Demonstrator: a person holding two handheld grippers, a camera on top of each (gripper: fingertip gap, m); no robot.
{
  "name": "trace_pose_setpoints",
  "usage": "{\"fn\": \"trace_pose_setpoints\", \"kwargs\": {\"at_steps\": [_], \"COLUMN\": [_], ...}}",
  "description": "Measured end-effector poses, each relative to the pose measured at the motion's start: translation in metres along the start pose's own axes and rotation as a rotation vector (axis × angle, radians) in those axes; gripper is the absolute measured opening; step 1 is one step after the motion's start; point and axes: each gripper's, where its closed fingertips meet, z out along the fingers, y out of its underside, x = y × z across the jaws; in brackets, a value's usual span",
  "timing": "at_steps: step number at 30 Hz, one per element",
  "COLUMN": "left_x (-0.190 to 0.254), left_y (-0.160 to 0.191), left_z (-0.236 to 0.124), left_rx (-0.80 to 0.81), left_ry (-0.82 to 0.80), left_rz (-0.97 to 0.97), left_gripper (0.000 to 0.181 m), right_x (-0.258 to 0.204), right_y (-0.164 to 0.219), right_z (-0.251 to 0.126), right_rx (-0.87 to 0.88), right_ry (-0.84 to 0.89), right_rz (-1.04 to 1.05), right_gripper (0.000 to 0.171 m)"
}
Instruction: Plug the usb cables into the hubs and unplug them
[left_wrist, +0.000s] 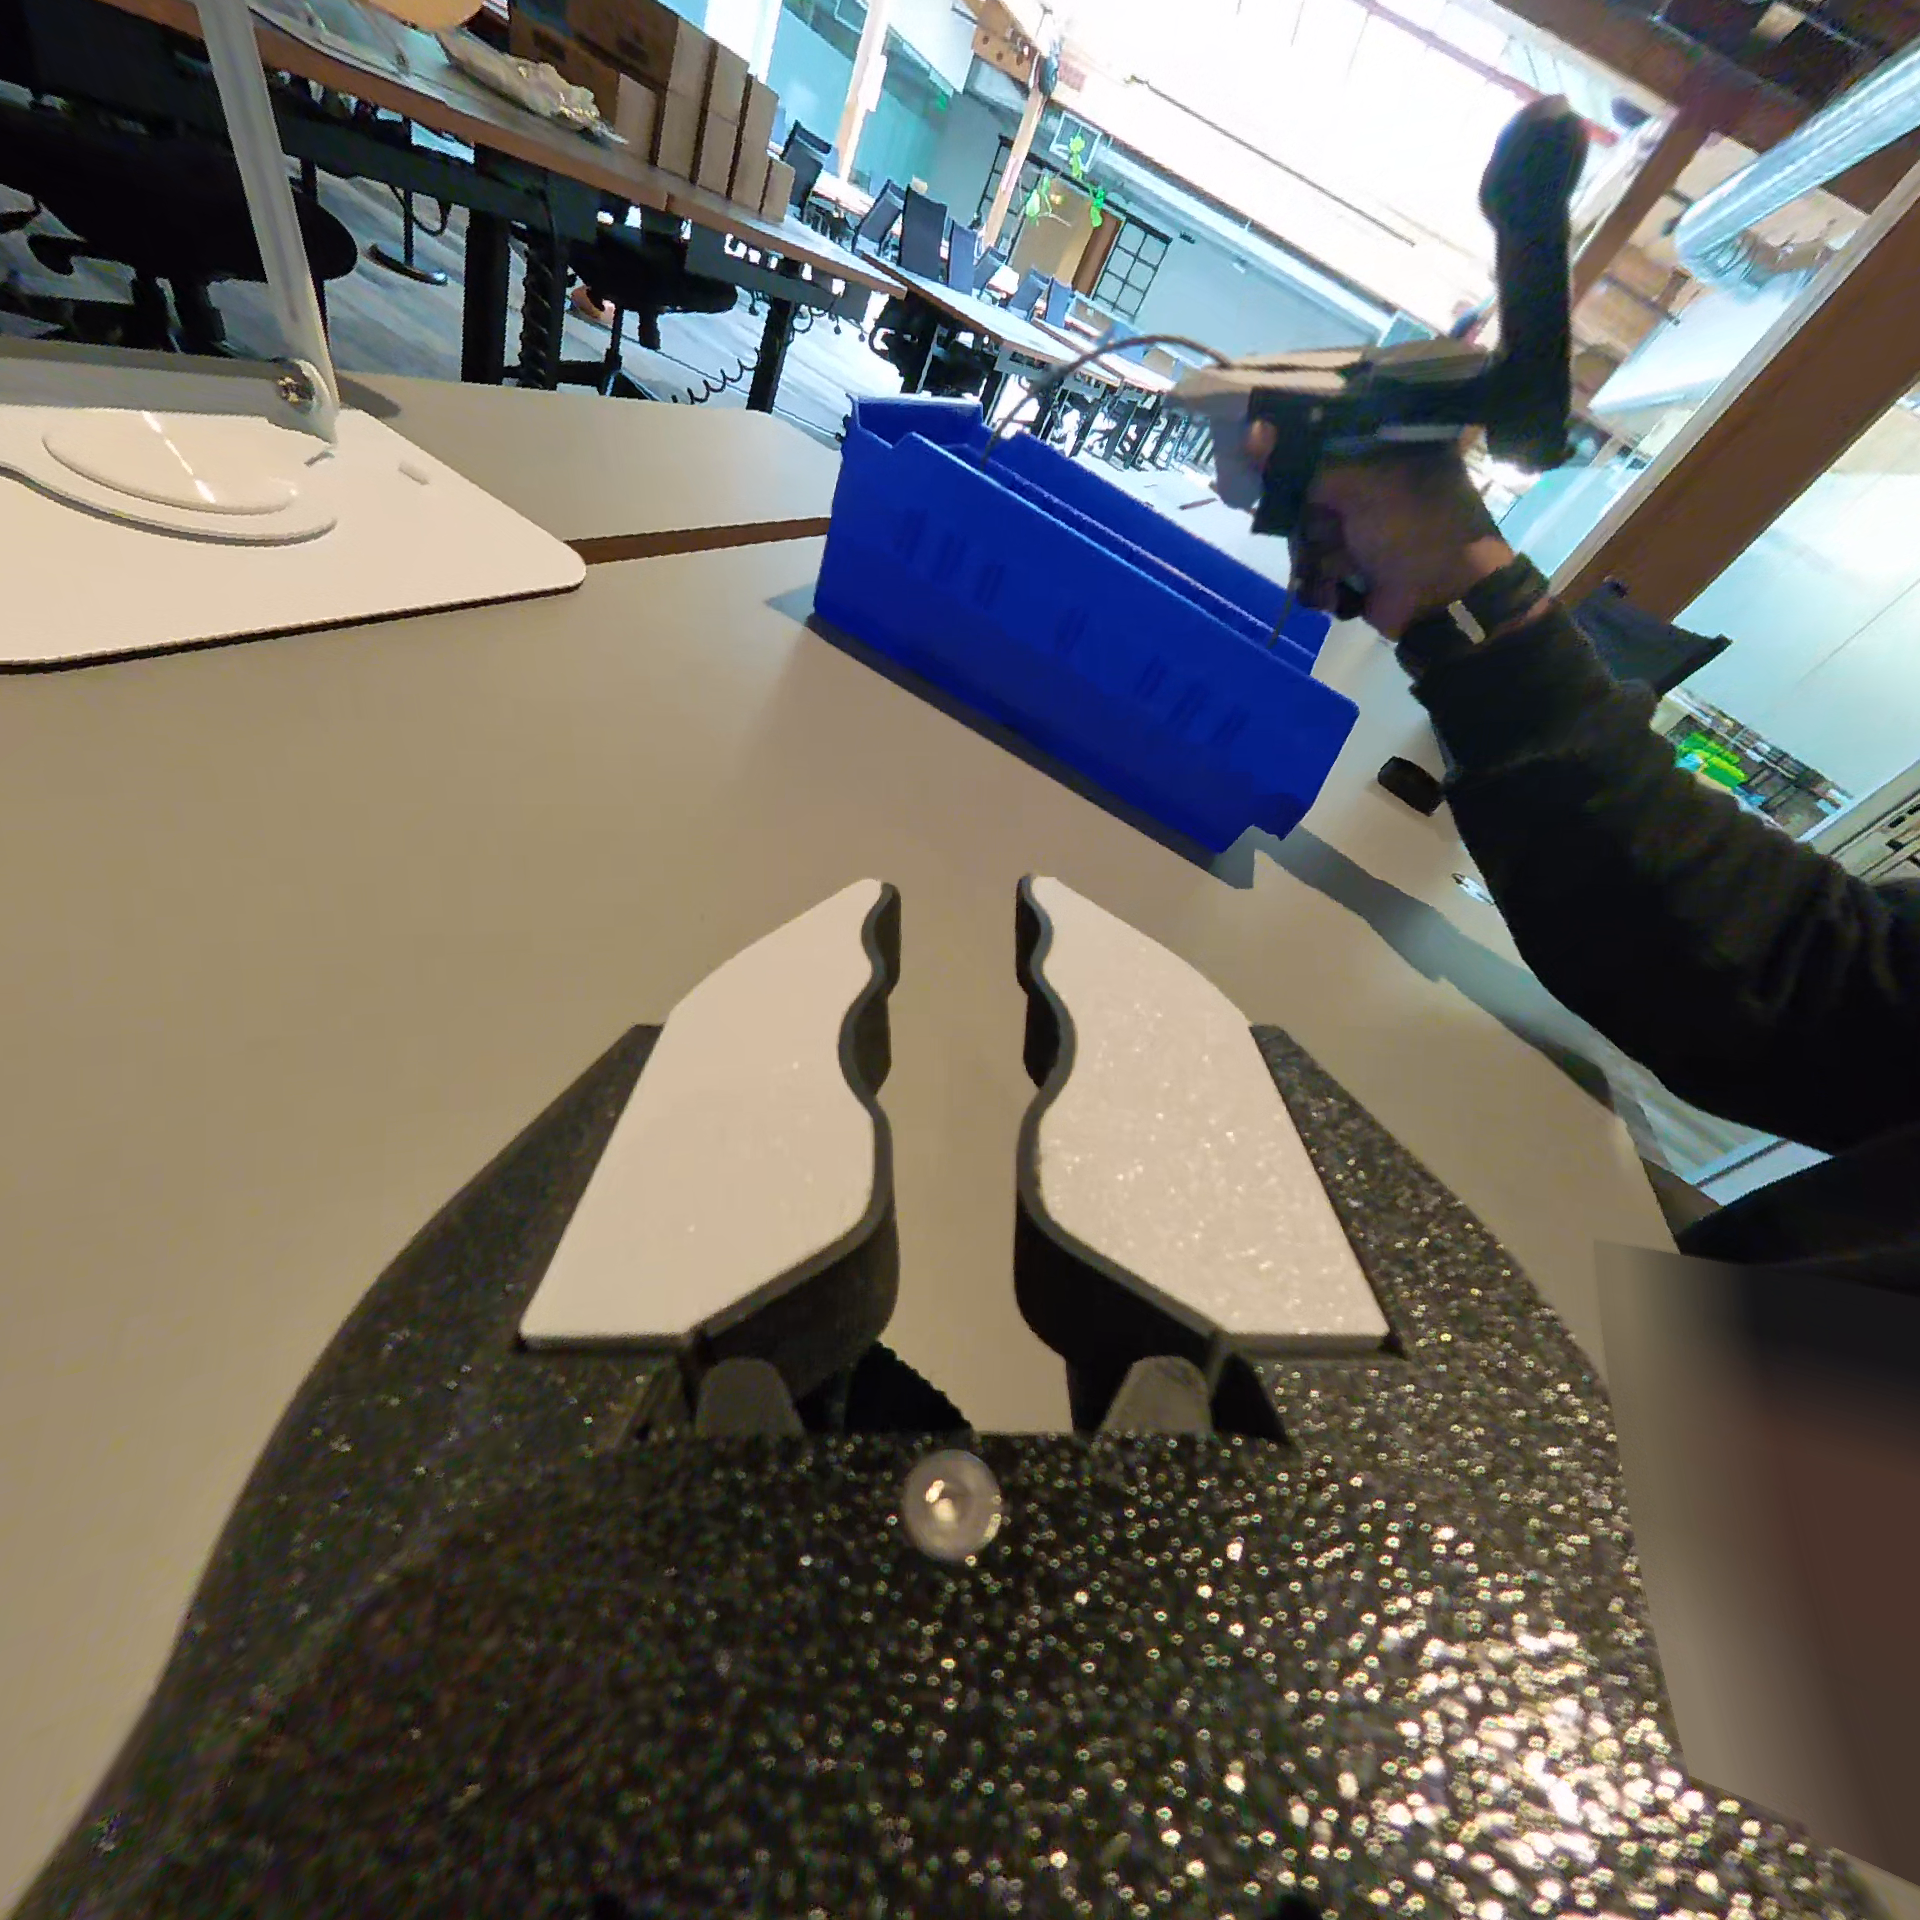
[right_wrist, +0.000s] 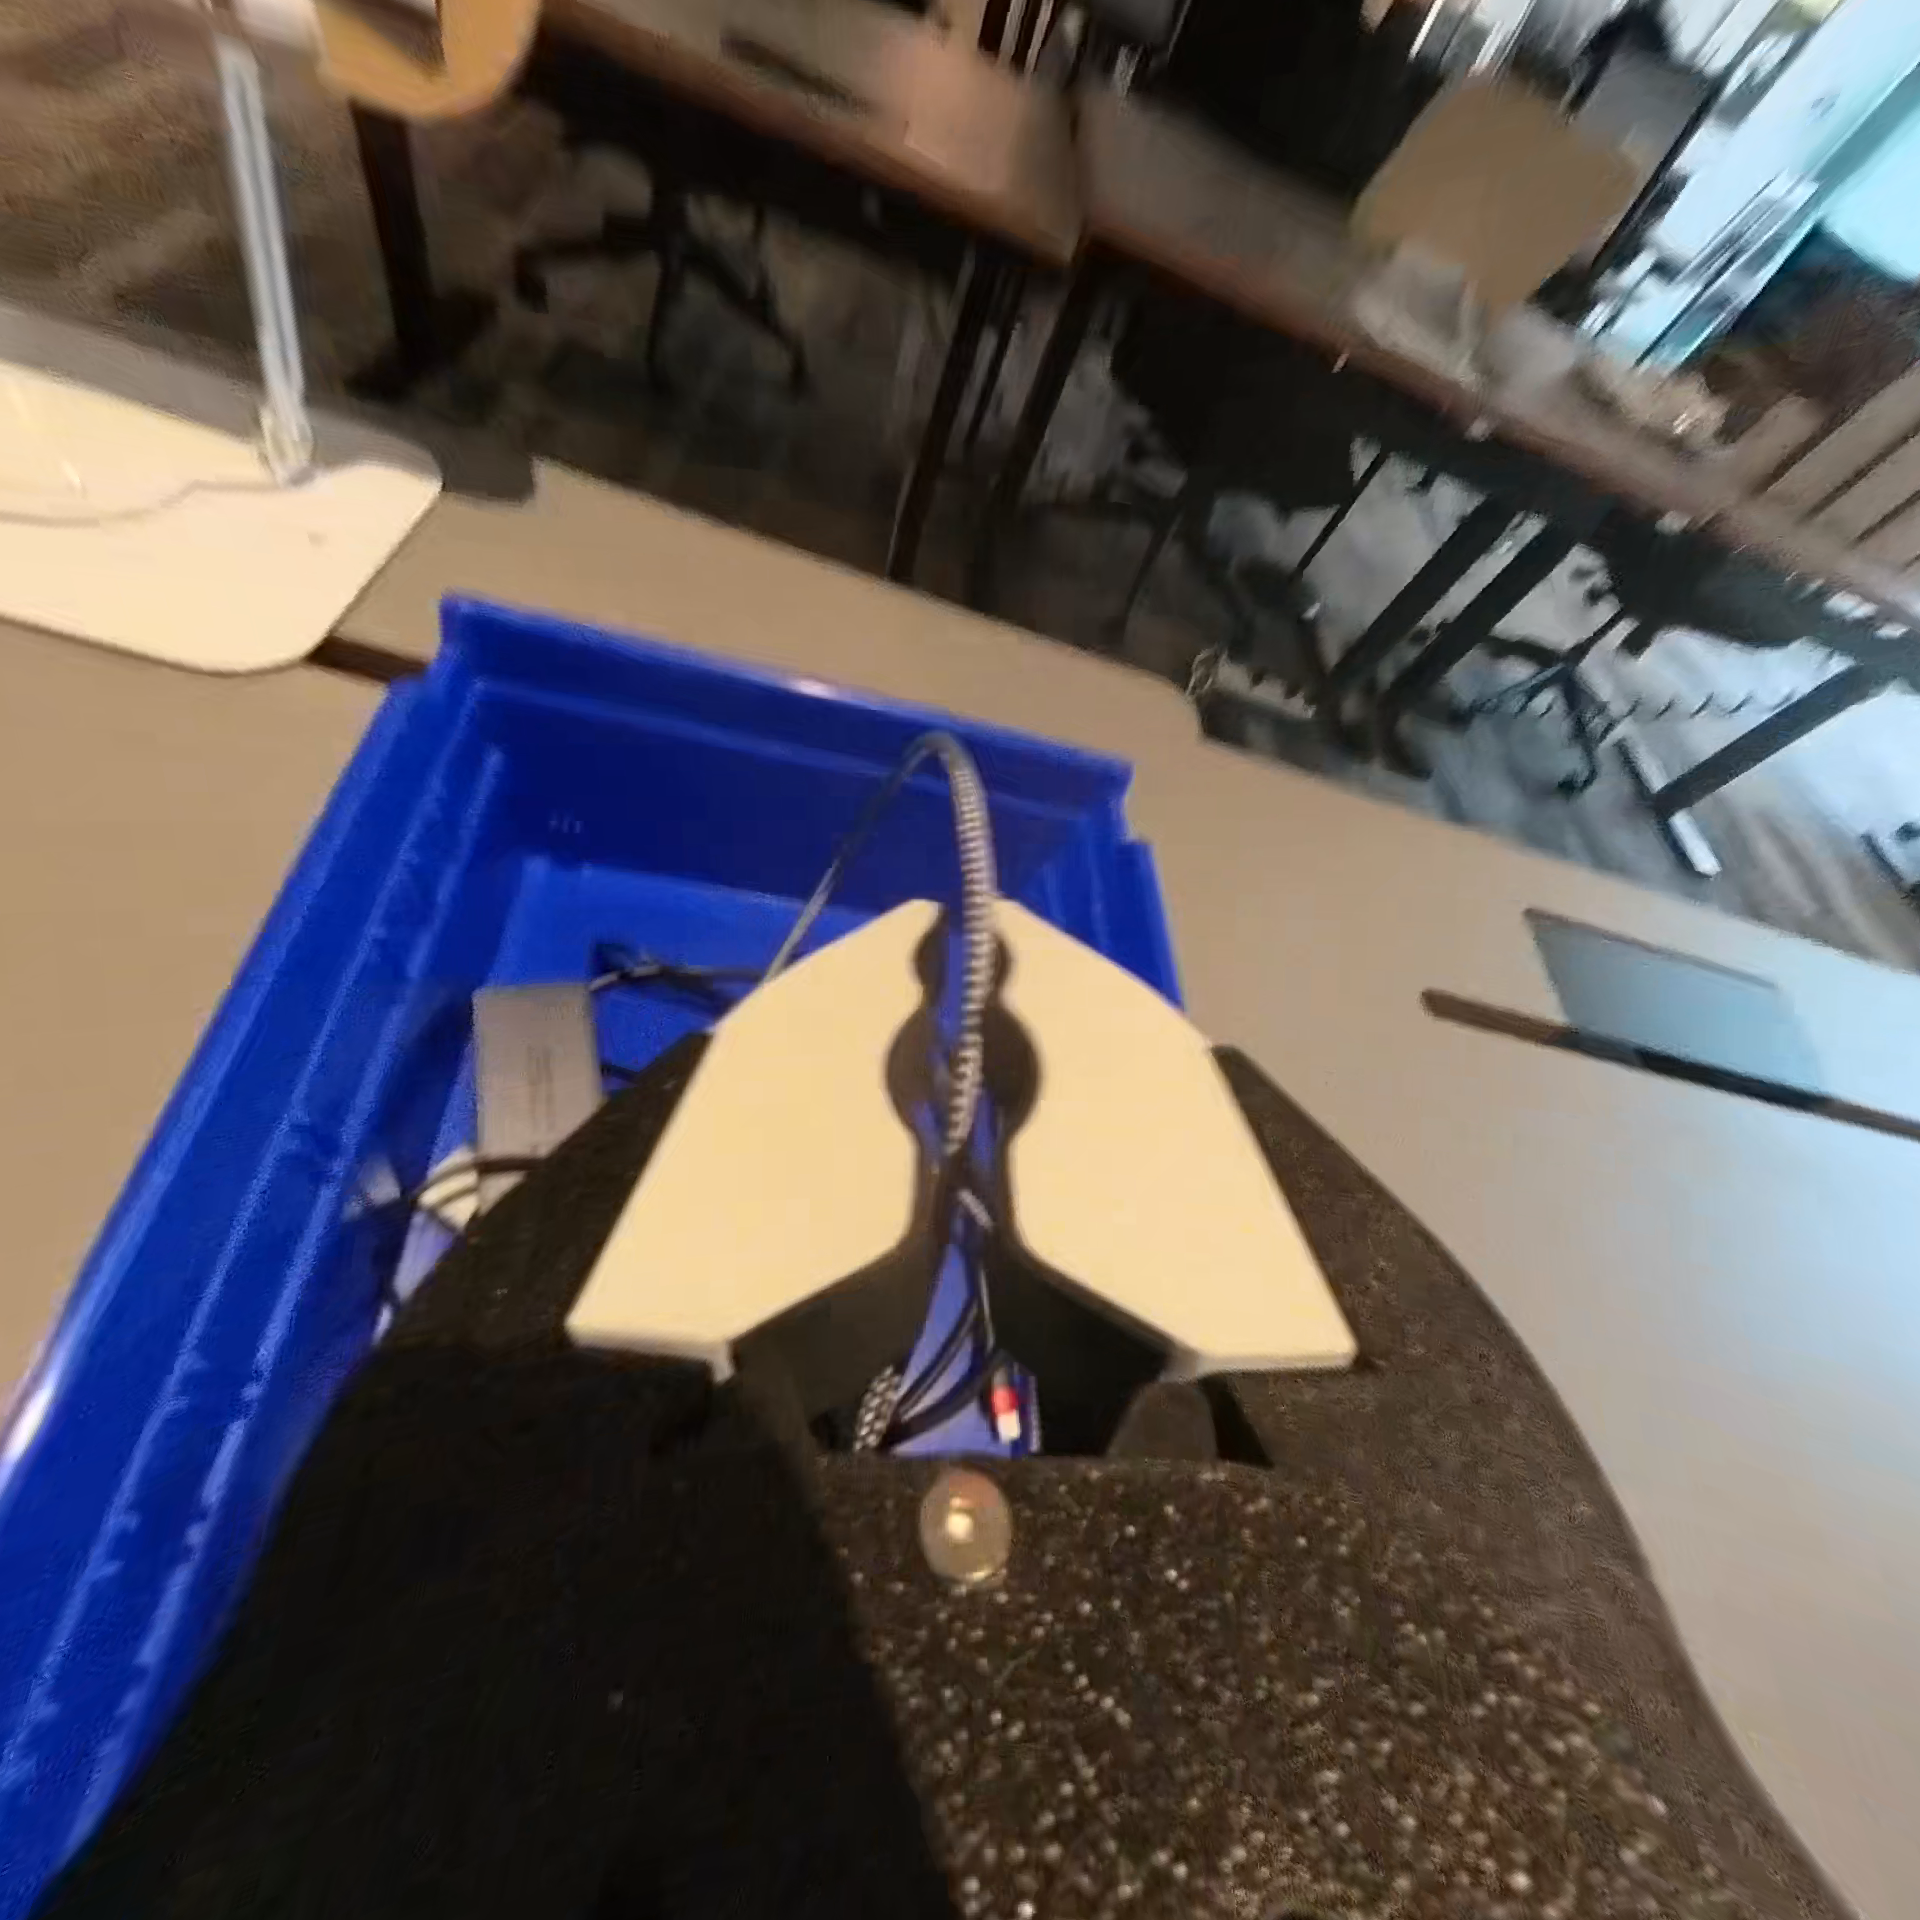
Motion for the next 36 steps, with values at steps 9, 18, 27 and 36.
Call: {"fn": "trace_pose_setpoints", "kwargs": {"at_steps": [9,18,27,36], "left_x": [-0.003,-0.001,-0.021,-0.055], "left_y": [-0.003,-0.006,-0.009,-0.102], "left_z": [-0.005,-0.008,-0.019,-0.135], "left_rx": [-0.005,-0.001,-0.060,0.000], "left_ry": [-0.023,-0.031,-0.246,-0.722], "left_rz": [0.000,0.012,0.111,0.115], "left_gripper": [0.020,0.020,0.020,0.024], "right_x": [-0.021,-0.026,-0.200,-0.370], "right_y": [0.008,-0.079,-0.072,0.098], "right_z": [-0.018,-0.081,-0.160,-0.166], "right_rx": [-0.201,0.108,0.337,-0.079], "right_ry": [-0.180,-0.090,-0.725,-1.129], "right_rz": [0.024,-0.151,-0.069,-0.203], "right_gripper": [0.097,0.099,0.084,0.077]}}
